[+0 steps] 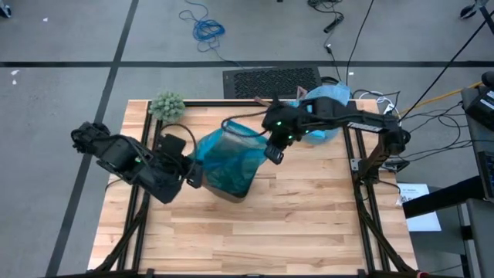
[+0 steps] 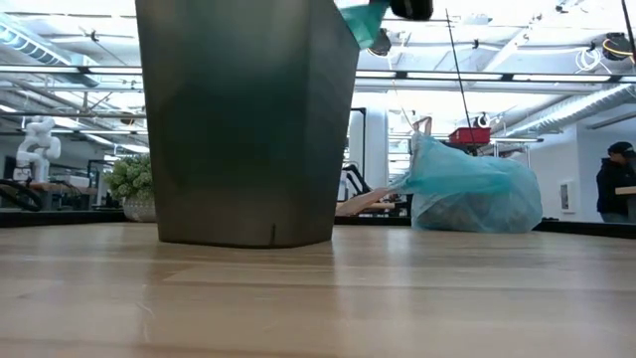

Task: Place trash/remove bag and relplace
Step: Insert the bottom blue trash bag into the trash bin

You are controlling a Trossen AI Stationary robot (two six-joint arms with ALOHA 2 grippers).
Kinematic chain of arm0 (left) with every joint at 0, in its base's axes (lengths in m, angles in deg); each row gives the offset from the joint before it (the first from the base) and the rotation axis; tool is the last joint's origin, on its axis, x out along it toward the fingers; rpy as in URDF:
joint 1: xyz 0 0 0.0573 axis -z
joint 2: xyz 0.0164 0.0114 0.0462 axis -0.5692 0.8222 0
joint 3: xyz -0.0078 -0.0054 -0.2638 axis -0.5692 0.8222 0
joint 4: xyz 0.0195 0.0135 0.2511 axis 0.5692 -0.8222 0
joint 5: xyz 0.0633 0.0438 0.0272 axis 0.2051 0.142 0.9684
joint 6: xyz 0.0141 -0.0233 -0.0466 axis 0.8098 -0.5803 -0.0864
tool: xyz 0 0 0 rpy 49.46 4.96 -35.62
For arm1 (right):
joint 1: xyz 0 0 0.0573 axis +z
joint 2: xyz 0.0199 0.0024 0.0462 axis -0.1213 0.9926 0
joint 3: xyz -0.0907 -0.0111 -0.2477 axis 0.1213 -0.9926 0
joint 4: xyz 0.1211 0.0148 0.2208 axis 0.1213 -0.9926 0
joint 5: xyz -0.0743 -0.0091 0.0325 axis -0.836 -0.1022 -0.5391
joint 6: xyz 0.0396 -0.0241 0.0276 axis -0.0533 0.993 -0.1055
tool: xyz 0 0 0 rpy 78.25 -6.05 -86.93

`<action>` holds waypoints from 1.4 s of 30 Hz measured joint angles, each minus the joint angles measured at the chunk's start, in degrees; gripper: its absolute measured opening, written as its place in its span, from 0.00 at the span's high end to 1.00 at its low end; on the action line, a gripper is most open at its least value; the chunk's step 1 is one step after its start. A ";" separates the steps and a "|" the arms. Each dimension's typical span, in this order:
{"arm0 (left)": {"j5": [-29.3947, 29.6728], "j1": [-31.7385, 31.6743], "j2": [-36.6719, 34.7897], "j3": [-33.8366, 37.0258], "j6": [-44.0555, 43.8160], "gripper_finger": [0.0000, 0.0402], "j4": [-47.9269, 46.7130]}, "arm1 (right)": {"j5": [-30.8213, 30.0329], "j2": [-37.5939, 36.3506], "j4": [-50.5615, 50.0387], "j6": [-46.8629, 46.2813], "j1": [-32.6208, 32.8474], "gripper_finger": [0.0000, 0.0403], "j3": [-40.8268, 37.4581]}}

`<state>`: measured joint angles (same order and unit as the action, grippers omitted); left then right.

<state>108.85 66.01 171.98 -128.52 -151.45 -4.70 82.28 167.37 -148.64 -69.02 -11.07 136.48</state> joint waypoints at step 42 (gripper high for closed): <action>-25.71 -30.66 -2.30 17.80 36.29 1.00 -0.04 | 8.00 -2.48 6.63 -4.31 -0.40 1.00 -10.46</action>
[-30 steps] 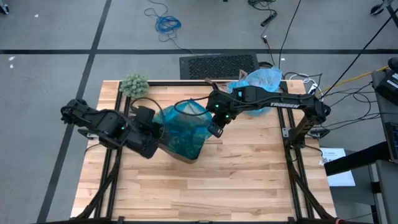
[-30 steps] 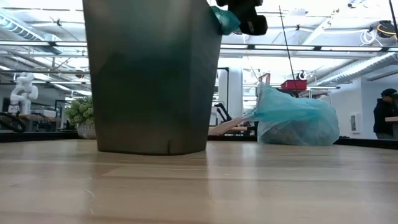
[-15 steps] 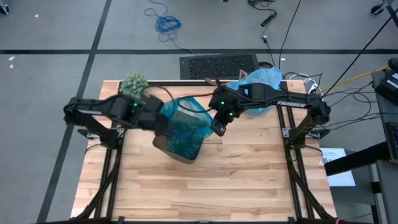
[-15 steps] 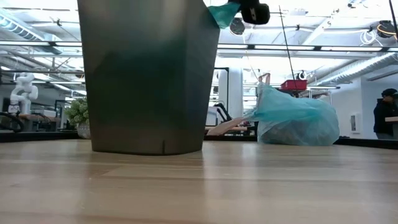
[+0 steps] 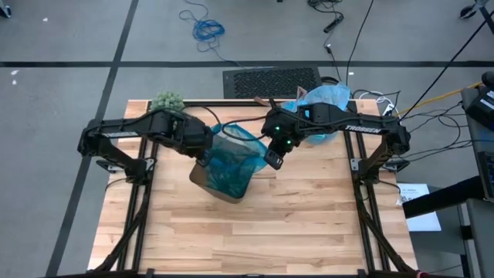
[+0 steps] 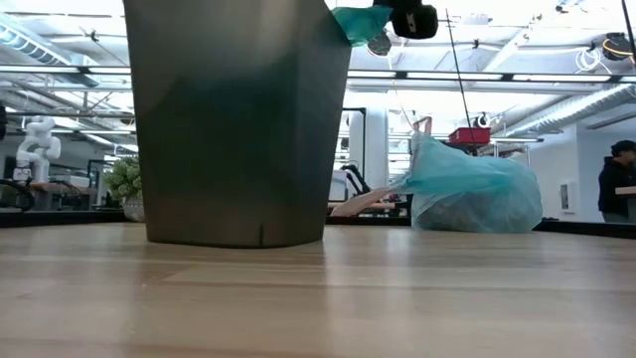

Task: Place trash/remove bag and relplace
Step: Insert the bottom blue trash bag into the trash bin

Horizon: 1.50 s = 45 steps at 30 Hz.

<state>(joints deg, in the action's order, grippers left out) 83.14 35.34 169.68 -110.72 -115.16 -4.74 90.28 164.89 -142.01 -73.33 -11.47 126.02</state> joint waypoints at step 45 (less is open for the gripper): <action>-21.85 -10.28 -0.13 5.66 26.28 0.81 11.77 | 4.82 4.55 0.97 4.44 -1.98 0.83 -0.13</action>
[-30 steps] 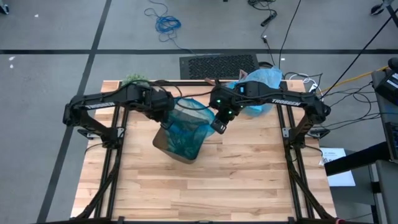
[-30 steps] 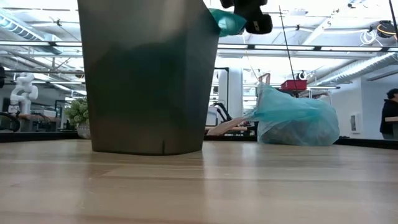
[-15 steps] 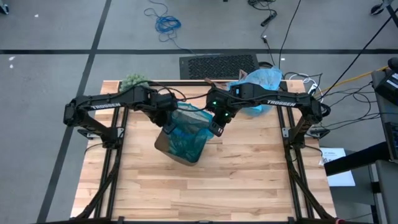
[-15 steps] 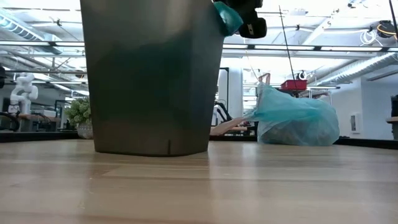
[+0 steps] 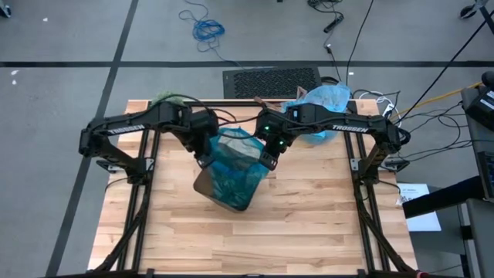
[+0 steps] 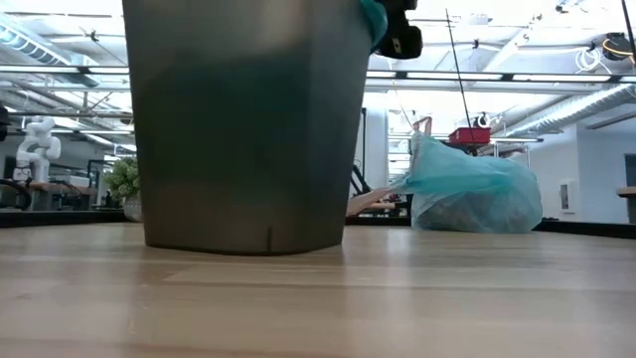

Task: Place trash/remove bag and relplace
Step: Insert the bottom blue trash bag into the trash bin

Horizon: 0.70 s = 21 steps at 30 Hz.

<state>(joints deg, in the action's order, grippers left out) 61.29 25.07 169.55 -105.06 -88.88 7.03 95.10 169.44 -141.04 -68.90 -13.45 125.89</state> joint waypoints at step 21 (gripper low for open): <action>-5.04 -0.04 0.02 -12.28 8.63 0.48 -10.56 | 1.62 -6.82 6.91 0.36 0.00 0.57 0.02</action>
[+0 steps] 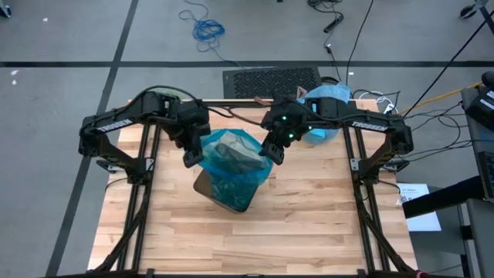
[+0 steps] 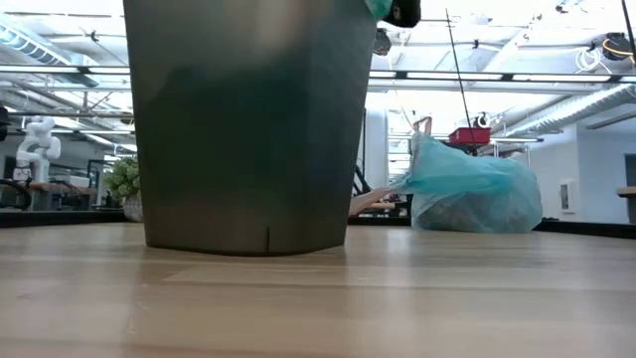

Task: Place trash/remove bag and relplace
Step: Insert the bottom blue trash bag into the trash bin

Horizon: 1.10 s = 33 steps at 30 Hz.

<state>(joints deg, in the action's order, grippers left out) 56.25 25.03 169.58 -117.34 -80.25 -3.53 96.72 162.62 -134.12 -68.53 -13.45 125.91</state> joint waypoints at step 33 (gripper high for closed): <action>-1.54 4.46 3.21 -14.72 -6.44 0.79 3.29 | 1.46 -2.36 5.88 14.60 -2.60 0.57 0.09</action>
<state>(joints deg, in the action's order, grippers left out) 54.72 29.48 172.79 -132.06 -86.69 -0.24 98.18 160.26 -128.24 -53.94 -16.05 126.00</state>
